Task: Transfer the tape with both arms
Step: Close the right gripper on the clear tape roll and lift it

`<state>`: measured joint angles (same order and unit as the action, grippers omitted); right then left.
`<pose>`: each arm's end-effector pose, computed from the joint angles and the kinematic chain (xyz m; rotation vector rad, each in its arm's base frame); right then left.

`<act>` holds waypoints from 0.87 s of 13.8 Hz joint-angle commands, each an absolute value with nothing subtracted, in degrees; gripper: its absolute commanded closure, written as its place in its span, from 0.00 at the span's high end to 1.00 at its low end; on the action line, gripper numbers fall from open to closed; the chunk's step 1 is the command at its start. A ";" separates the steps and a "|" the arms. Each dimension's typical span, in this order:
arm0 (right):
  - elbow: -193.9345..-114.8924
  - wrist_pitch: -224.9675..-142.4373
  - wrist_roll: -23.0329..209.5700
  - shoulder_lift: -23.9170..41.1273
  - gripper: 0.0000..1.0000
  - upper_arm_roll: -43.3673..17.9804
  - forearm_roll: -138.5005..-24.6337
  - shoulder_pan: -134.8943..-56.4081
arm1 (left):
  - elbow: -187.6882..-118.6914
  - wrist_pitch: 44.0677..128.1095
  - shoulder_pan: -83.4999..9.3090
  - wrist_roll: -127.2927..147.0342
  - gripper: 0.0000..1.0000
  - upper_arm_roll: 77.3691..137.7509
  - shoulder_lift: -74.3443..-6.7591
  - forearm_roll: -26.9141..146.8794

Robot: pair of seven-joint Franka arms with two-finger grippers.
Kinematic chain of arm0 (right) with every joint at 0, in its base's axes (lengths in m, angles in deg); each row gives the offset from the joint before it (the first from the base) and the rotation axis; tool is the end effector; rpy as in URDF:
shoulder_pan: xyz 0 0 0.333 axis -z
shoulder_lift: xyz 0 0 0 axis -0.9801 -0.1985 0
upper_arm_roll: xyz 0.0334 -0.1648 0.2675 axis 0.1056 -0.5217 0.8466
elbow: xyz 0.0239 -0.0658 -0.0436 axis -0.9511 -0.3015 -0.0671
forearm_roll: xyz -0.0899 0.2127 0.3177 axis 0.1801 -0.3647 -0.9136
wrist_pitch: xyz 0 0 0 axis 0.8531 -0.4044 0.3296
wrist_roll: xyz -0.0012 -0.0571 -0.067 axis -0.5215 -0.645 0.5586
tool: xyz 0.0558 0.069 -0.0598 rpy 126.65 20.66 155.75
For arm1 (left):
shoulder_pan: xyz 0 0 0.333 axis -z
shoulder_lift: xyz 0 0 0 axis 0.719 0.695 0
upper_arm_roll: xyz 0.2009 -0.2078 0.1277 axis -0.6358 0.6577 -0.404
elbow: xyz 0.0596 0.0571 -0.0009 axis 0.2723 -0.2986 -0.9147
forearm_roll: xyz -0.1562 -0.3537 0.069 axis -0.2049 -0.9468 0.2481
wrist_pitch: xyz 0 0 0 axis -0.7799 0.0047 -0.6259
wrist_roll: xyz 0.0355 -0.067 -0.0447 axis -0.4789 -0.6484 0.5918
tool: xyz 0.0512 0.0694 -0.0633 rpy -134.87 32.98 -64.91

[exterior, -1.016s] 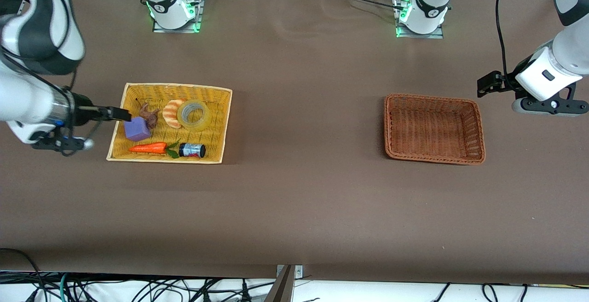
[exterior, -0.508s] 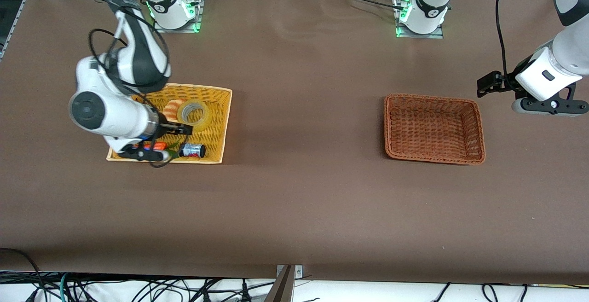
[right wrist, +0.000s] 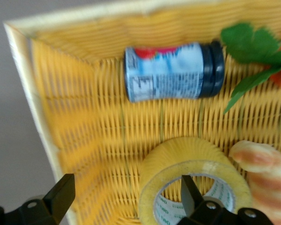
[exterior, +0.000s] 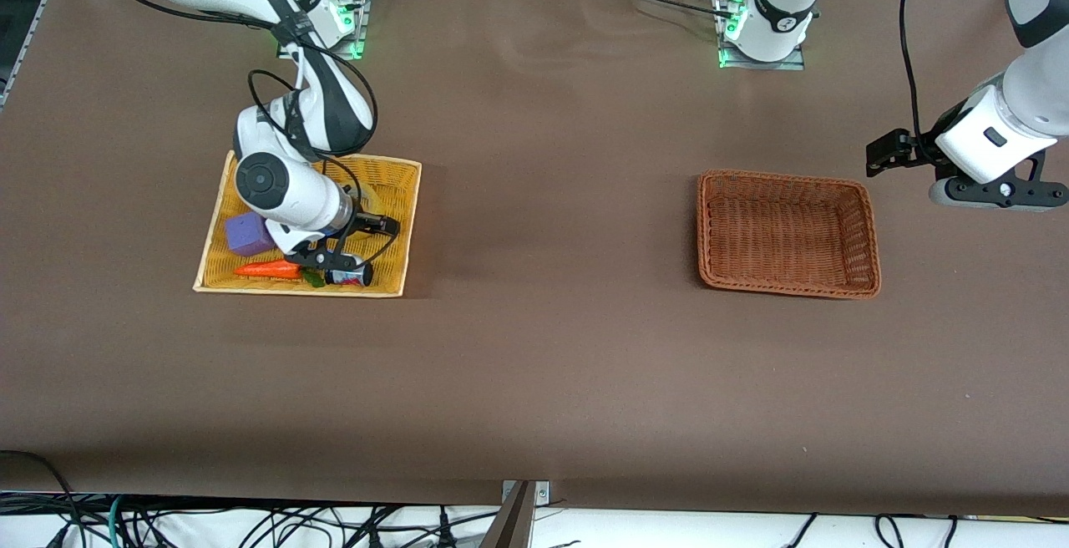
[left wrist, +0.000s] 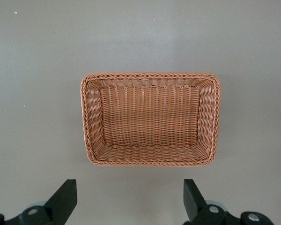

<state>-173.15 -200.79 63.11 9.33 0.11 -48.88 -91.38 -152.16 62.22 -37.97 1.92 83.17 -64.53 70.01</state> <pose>0.5444 0.2007 0.2332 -3.0815 0.2265 0.2539 0.5578 -0.0167 0.5430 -3.1127 0.0939 0.1932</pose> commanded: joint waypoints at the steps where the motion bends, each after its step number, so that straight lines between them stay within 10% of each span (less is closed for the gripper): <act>1: -179.65 -204.92 62.31 12.73 1.00 0.49 -48.85 -91.03 | -152.62 61.91 -38.41 0.26 1.00 83.17 -65.29 68.89; 7: -185.29 -210.10 62.31 13.70 1.00 0.49 -48.59 -91.12 | -152.62 61.91 -38.41 0.26 1.00 83.17 -65.29 68.89; 8: -185.55 -210.37 62.48 13.70 0.84 0.49 -48.59 -91.03 | -152.62 61.91 -38.41 0.26 1.00 83.17 -65.29 68.89; 10: -185.38 -210.38 63.01 13.70 0.05 0.49 -48.59 -91.03 | -152.71 61.91 -38.41 0.26 1.00 83.17 -65.21 68.89; 12: -184.77 -209.94 63.71 14.22 0.00 0.49 -48.50 -91.03 | -152.71 61.91 -38.41 0.26 1.00 83.17 -65.21 68.89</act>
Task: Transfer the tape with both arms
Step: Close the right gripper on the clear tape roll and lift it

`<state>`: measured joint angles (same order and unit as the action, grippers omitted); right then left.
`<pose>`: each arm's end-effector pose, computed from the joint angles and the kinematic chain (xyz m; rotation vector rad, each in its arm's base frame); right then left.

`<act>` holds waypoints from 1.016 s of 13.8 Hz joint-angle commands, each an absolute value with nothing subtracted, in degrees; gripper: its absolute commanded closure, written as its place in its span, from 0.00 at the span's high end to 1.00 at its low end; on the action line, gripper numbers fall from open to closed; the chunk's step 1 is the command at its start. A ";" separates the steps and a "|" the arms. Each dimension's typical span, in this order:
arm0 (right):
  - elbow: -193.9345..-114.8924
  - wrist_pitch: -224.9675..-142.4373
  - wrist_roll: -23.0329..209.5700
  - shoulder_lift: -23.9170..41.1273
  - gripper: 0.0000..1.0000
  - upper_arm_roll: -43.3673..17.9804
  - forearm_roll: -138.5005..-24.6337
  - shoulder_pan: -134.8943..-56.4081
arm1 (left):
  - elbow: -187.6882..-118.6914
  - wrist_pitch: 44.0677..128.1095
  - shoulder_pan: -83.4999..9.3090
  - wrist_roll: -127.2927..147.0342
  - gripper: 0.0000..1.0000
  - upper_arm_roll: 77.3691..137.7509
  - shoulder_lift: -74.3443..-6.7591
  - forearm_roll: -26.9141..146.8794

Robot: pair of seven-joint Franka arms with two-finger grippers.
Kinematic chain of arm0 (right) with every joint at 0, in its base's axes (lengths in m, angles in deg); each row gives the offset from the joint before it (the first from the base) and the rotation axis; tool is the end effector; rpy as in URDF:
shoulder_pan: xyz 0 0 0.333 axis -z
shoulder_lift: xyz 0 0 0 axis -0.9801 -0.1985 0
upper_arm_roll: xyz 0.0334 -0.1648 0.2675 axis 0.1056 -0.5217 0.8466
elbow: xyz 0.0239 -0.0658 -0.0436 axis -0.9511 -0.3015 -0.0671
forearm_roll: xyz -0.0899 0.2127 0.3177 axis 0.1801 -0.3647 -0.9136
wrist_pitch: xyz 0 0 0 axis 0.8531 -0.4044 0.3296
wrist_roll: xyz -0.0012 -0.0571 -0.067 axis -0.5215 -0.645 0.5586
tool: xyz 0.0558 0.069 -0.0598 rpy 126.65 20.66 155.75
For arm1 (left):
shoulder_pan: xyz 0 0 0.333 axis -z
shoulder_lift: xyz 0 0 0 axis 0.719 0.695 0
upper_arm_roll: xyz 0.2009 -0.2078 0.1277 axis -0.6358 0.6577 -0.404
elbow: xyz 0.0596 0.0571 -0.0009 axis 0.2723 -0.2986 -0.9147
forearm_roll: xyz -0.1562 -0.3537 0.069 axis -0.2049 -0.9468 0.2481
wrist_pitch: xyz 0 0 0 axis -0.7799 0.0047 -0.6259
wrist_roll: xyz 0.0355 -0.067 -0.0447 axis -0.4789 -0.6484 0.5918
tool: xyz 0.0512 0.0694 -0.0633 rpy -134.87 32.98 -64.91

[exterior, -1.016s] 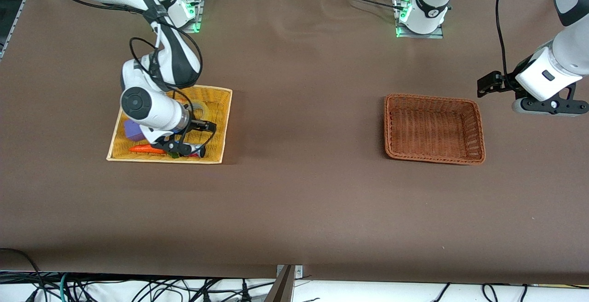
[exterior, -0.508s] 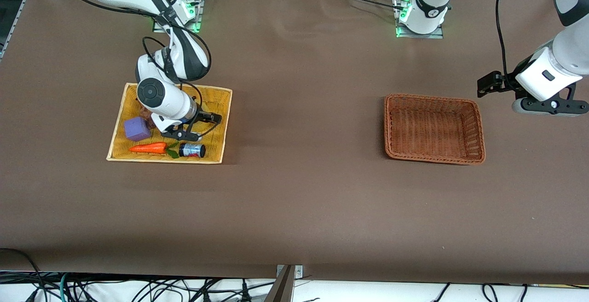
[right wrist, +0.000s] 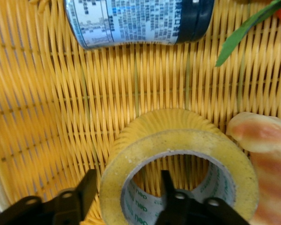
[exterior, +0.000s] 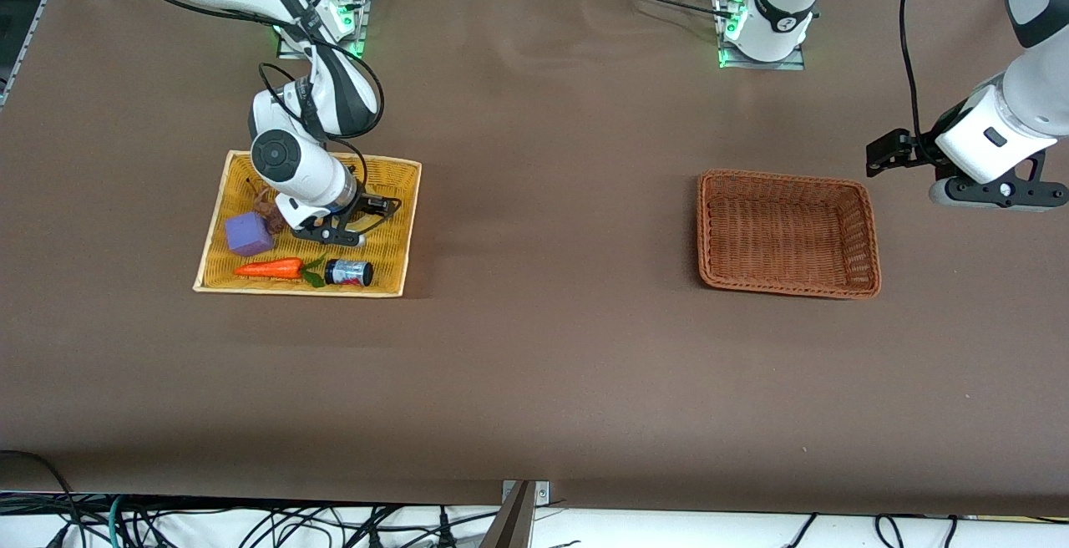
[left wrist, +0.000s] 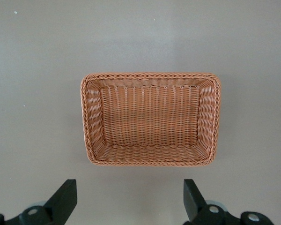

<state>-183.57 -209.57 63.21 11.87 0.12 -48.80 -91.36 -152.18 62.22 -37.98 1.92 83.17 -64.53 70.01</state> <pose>0.5009 0.1855 0.2025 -3.0909 0.2315 0.2239 0.5578 -0.0166 0.5428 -3.1127 0.0936 0.1938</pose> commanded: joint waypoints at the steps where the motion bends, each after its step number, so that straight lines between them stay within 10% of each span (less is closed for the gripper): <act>1: -184.24 -208.98 64.24 14.49 0.00 0.49 -48.50 -91.03 | -152.71 61.91 -38.41 0.26 1.00 83.17 -65.21 68.89; 8: -162.48 -184.74 59.26 15.47 0.00 2.59 -48.41 -93.22 | -152.71 61.91 -38.41 0.26 1.00 83.17 -65.12 68.89; 14: -145.86 -184.98 38.09 3.79 0.00 2.60 -48.41 -107.62 | -152.71 62.00 -38.41 0.26 1.00 83.17 -65.12 68.89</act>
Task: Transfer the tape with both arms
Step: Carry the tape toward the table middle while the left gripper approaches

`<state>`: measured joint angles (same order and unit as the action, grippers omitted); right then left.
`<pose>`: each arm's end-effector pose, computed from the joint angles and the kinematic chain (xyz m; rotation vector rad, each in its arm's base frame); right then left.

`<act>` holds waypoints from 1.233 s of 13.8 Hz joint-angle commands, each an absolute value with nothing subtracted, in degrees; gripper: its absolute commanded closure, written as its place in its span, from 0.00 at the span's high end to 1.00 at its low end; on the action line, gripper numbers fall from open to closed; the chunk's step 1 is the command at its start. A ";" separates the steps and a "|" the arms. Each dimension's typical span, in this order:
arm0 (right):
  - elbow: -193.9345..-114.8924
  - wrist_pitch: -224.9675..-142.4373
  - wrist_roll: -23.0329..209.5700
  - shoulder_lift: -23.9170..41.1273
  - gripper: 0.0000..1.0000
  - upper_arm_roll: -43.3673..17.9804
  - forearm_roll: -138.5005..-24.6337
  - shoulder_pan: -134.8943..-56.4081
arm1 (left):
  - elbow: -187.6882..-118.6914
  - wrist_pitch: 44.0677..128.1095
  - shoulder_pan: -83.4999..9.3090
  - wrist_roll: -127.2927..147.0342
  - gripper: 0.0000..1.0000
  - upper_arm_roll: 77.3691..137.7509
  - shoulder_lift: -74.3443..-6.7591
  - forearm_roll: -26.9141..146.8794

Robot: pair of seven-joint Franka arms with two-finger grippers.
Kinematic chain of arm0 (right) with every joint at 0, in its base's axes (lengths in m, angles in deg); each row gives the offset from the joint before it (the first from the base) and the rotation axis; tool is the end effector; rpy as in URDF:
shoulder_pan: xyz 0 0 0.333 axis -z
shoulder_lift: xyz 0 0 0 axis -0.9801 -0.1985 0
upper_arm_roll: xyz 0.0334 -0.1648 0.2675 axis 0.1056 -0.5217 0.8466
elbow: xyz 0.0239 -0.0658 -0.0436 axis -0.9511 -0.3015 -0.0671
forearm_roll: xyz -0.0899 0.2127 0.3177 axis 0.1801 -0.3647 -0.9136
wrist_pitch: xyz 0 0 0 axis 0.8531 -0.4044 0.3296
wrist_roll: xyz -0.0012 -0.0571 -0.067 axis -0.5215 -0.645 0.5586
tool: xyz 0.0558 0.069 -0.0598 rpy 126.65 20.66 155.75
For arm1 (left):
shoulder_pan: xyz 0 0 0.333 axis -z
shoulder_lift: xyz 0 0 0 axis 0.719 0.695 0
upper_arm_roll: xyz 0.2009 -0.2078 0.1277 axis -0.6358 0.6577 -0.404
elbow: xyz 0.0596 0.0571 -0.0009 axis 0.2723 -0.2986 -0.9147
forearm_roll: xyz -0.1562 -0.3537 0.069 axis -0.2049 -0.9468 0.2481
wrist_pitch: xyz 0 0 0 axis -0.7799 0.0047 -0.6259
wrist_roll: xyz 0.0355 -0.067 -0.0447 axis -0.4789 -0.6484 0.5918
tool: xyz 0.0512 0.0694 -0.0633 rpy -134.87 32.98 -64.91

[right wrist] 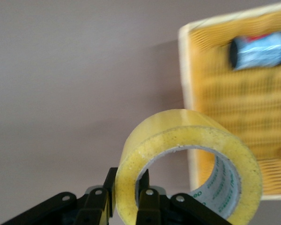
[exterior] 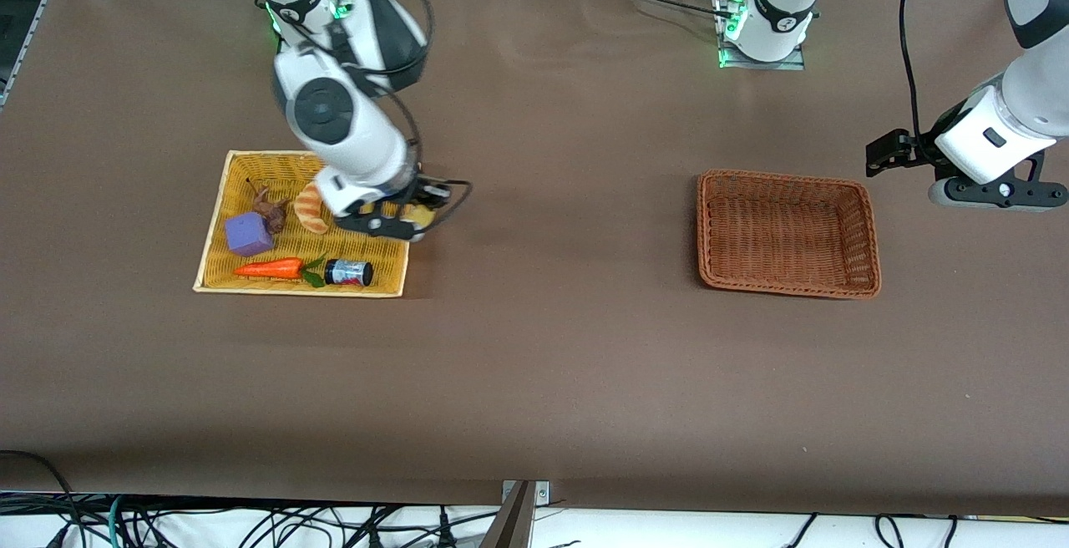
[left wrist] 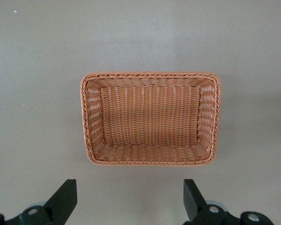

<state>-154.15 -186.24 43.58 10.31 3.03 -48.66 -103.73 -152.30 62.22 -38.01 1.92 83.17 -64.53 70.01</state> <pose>0.5338 0.3718 0.3660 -3.0468 0.3153 0.1704 0.5576 -0.0163 0.5419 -3.1126 0.0928 0.1970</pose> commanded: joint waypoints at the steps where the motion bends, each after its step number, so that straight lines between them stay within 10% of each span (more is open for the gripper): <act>1: -142.35 -184.98 34.66 0.98 0.00 2.60 -48.06 -109.73 | -152.62 62.00 -38.41 0.26 1.00 83.17 -64.94 68.89; 17: -133.35 -197.10 18.71 -17.41 0.10 2.60 -44.90 -122.50 | -152.44 63.67 -38.50 0.43 1.00 83.26 -63.54 68.89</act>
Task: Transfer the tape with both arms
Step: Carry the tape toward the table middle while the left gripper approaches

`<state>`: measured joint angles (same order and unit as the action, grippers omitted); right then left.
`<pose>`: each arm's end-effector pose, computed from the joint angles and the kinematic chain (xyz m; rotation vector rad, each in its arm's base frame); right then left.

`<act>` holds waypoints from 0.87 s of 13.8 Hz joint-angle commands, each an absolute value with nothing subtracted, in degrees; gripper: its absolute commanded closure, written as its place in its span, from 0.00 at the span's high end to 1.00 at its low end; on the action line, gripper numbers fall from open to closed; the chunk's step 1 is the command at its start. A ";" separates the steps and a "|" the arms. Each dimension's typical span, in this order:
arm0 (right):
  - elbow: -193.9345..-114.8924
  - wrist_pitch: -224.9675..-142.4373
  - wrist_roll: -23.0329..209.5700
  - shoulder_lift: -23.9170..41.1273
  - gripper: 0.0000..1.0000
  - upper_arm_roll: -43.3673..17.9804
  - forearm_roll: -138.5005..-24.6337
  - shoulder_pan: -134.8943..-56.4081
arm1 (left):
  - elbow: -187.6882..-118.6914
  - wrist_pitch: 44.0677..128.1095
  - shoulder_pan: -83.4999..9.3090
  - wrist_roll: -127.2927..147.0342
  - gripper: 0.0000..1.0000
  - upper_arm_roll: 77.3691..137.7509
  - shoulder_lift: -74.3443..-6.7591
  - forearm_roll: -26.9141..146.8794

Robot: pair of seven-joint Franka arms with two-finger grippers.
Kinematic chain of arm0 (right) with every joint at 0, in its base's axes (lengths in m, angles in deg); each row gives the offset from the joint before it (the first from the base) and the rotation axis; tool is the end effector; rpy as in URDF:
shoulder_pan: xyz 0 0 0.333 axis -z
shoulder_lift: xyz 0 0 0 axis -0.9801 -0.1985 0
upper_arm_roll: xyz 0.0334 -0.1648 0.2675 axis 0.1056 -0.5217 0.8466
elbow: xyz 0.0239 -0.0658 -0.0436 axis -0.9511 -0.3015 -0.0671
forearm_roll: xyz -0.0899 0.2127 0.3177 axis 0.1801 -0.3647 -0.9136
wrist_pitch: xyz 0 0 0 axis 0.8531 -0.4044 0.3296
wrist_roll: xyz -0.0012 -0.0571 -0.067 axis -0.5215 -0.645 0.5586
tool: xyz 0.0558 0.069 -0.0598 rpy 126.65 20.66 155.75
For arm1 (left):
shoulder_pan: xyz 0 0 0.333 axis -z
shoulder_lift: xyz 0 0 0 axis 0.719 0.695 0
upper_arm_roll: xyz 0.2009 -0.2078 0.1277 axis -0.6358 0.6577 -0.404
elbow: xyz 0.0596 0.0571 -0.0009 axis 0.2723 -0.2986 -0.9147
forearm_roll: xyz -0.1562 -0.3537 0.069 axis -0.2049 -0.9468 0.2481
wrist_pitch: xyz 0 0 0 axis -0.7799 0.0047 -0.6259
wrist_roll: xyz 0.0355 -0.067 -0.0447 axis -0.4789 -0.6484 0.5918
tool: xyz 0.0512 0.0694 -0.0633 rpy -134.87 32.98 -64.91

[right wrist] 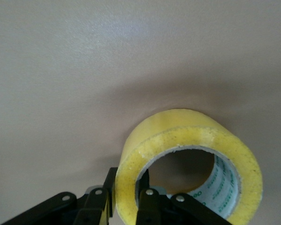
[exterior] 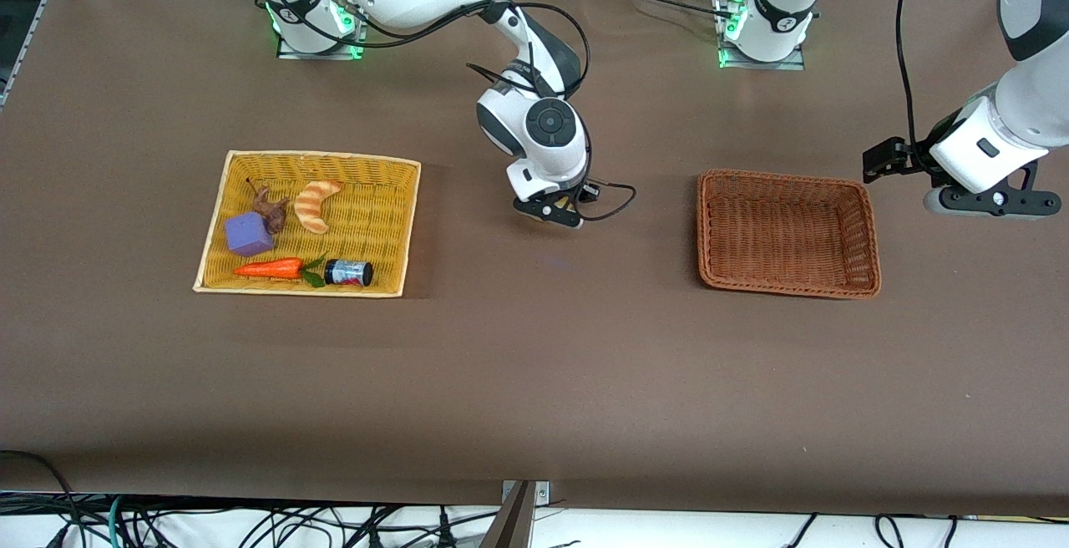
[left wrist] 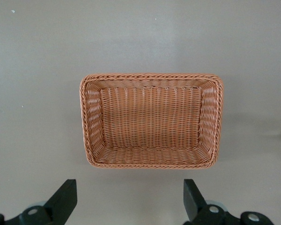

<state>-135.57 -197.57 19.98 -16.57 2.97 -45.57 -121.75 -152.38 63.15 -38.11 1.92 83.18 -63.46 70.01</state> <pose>0.4582 0.5730 0.2050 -3.0049 0.5012 0.1780 0.5631 -0.0160 0.5320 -3.1104 0.0907 0.2027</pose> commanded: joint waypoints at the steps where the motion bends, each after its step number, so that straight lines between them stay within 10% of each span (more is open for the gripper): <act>1: -133.44 -197.02 18.72 -17.41 0.56 2.60 -44.98 -122.50 | -152.36 63.67 -38.50 0.52 1.00 83.26 -63.54 68.89; 2: -133.35 -197.02 19.15 -17.24 1.00 2.60 -44.55 -122.59 | -152.35 63.67 -38.50 0.69 1.00 83.43 -63.54 68.89; 12: -128.43 -166.14 55.04 2.34 1.00 -4.76 -45.51 -110.74 | -152.27 66.04 -37.80 17.36 1.00 95.98 -61.08 68.89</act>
